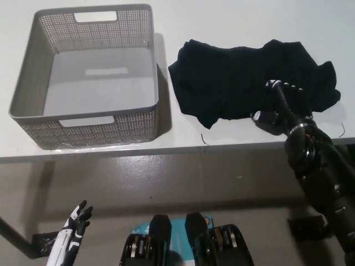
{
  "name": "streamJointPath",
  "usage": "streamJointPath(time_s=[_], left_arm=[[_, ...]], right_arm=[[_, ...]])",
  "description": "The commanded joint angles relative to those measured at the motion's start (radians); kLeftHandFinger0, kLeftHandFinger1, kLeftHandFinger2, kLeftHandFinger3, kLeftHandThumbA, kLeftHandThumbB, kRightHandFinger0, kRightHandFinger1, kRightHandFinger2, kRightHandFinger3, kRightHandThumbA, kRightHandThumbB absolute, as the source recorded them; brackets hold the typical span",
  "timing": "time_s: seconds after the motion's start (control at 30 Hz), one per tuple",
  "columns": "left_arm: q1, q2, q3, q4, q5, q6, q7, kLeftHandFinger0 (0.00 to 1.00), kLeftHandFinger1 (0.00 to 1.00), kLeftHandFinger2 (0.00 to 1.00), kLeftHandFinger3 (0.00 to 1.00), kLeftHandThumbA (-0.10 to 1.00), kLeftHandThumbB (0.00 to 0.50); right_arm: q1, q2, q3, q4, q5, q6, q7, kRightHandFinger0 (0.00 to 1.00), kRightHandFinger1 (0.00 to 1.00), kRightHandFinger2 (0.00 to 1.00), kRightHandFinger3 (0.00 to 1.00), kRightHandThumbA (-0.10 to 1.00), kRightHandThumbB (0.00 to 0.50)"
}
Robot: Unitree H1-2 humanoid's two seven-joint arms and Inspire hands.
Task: Use the right hand to pick up a t shirt on the right hand side and place it into a contianer on the left side
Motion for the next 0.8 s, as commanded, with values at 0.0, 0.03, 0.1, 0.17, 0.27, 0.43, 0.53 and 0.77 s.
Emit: streamJointPath(time_s=[0.0, 0.03, 0.1, 0.17, 0.27, 0.43, 0.53, 0.77], left_arm=[[-0.004, 0.021, -0.005, -0.032, -0.009, -0.003, -0.014, 0.97, 0.95, 0.93, 1.0, 0.98, 0.28], [-0.003, 0.021, -0.005, -0.034, -0.008, -0.002, -0.014, 0.98, 0.96, 0.94, 1.0, 0.98, 0.284], [-0.001, 0.021, -0.005, -0.033, -0.009, -0.003, -0.016, 0.98, 0.96, 0.94, 1.0, 0.98, 0.277], [-0.001, 0.019, -0.004, -0.035, -0.002, -0.001, -0.011, 0.98, 0.96, 0.94, 1.0, 0.99, 0.278], [-0.004, 0.018, -0.006, -0.031, -0.008, -0.003, -0.015, 0.99, 0.96, 0.94, 1.0, 1.0, 0.291], [0.004, 0.015, -0.007, -0.042, 0.006, 0.004, -0.007, 0.98, 0.96, 0.95, 1.0, 1.0, 0.288], [0.002, 0.016, -0.006, -0.041, -0.001, 0.006, -0.009, 0.98, 0.96, 0.95, 1.0, 0.98, 0.281], [0.005, 0.018, -0.007, -0.031, -0.009, -0.004, -0.015, 0.99, 0.96, 0.96, 1.0, 0.96, 0.277]], right_arm=[[-0.025, 0.028, -0.122, 0.028, 0.144, -0.133, -0.2, 0.0, 0.21, 0.59, 0.68, -0.1, 0.148], [-0.025, 0.031, -0.139, 0.034, 0.153, -0.137, -0.203, 0.0, 0.24, 0.6, 0.68, -0.1, 0.132], [-0.021, 0.036, -0.161, 0.041, 0.158, -0.14, -0.223, 0.0, 0.26, 0.59, 0.66, -0.1, 0.136], [-0.02, 0.034, -0.185, 0.064, 0.169, -0.171, -0.253, 0.0, 0.27, 0.58, 0.62, -0.1, 0.128], [-0.019, 0.027, -0.206, 0.083, 0.187, -0.201, -0.261, 0.0, 0.29, 0.6, 0.62, -0.1, 0.128], [-0.042, 0.034, -0.265, 0.07, 0.256, -0.216, -0.283, 0.0, 0.25, 0.58, 0.57, -0.1, 0.133], [-0.078, 0.066, -0.359, 0.036, 0.357, -0.221, -0.297, 0.0, 0.14, 0.51, 0.49, -0.1, 0.144], [-0.19, 0.147, -0.555, -0.082, 0.534, -0.148, -0.32, 0.0, 0.03, 0.45, 0.46, -0.1, 0.133]])
